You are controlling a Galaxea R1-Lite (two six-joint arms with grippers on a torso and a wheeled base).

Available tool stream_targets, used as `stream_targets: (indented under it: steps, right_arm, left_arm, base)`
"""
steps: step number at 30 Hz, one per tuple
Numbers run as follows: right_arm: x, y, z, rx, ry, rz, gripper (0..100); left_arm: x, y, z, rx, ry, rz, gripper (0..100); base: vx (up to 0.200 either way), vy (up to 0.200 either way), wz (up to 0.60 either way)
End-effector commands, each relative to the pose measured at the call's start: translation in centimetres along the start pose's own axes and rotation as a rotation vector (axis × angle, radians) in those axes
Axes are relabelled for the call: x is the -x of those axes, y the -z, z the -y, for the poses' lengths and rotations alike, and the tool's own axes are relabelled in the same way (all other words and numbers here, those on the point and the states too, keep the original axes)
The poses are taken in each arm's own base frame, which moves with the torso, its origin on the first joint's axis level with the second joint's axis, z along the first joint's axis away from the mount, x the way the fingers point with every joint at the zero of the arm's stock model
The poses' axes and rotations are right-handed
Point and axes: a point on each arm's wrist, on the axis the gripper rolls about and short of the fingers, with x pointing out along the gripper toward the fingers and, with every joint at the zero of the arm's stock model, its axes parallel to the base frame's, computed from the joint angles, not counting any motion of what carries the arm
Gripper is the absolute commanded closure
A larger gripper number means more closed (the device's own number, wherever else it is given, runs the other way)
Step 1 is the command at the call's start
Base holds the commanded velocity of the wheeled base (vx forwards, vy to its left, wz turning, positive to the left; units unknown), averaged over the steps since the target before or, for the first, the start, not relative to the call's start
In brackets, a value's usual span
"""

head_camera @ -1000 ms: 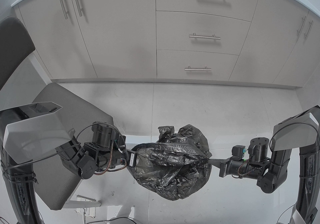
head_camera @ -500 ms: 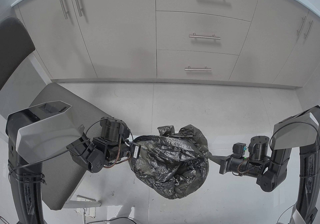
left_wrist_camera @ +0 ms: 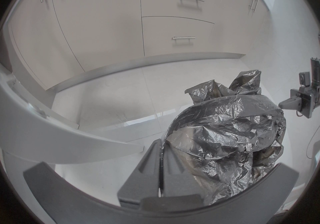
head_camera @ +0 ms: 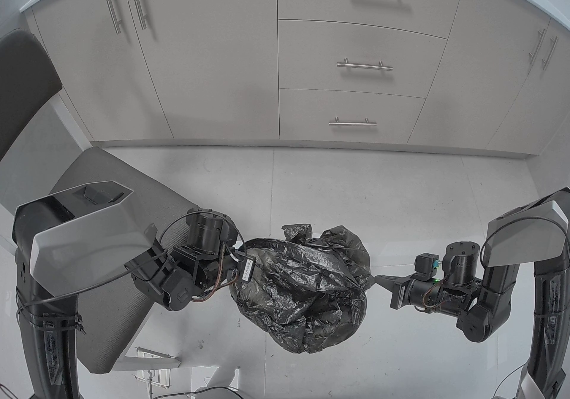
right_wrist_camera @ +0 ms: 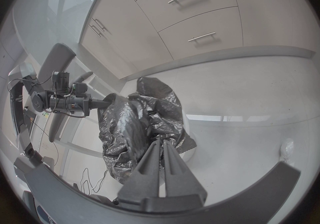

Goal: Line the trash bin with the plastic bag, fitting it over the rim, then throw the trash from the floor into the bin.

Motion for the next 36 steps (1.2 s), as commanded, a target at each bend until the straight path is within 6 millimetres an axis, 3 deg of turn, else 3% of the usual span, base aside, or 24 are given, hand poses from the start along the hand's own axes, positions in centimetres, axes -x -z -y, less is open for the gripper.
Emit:
stream_targets:
  steps: [1, 7, 14, 15, 20, 30, 33, 36]
  right_arm:
    - [0.8, -0.1, -1.3, 0.025, -0.027, -0.010, 100]
    - [1.0, 1.2, -3.6, 0.157, -0.002, -0.054, 100]
    - [1.5, 0.9, -4.2, 0.199, 0.041, -0.035, 100]
    - [1.5, 0.9, -4.2, 0.201, 0.041, -0.035, 0]
    - [2.0, 1.4, -5.1, 0.253, 0.033, -0.056, 0]
    - [-2.5, 2.4, -4.1, 0.272, 0.129, -0.015, 0]
    - [-3.6, 1.3, -3.4, 0.266, 0.188, 0.051, 0]
    - [-3.1, -0.3, -3.4, 0.261, 0.200, 0.103, 0]
  left_arm:
    - [0.3, -0.5, 0.6, 0.002, 0.011, 0.026, 100]
    - [0.2, -0.6, 0.5, 0.006, 0.007, 0.031, 100]
    - [0.0, -1.0, -0.1, 0.022, -0.006, 0.045, 100]
    - [0.0, -1.0, -0.1, 0.024, -0.005, 0.045, 100]
    - [0.0, -1.1, -0.2, 0.032, -0.008, 0.050, 100]
    - [0.0, -1.2, -0.1, 0.034, -0.009, 0.056, 100]
    - [0.0, -1.2, -0.1, 0.034, -0.009, 0.056, 100]
    - [-0.1, -1.1, 0.0, 0.032, -0.006, 0.053, 100]
  base:
    - [0.000, 0.000, 0.00]
    - [0.000, 0.000, 0.00]
    - [0.000, 0.000, 0.00]
    - [0.000, 0.000, 0.00]
    - [0.000, 0.000, 0.00]
    - [0.000, 0.000, 0.00]
    - [0.000, 0.000, 0.00]
    - [0.000, 0.000, 0.00]
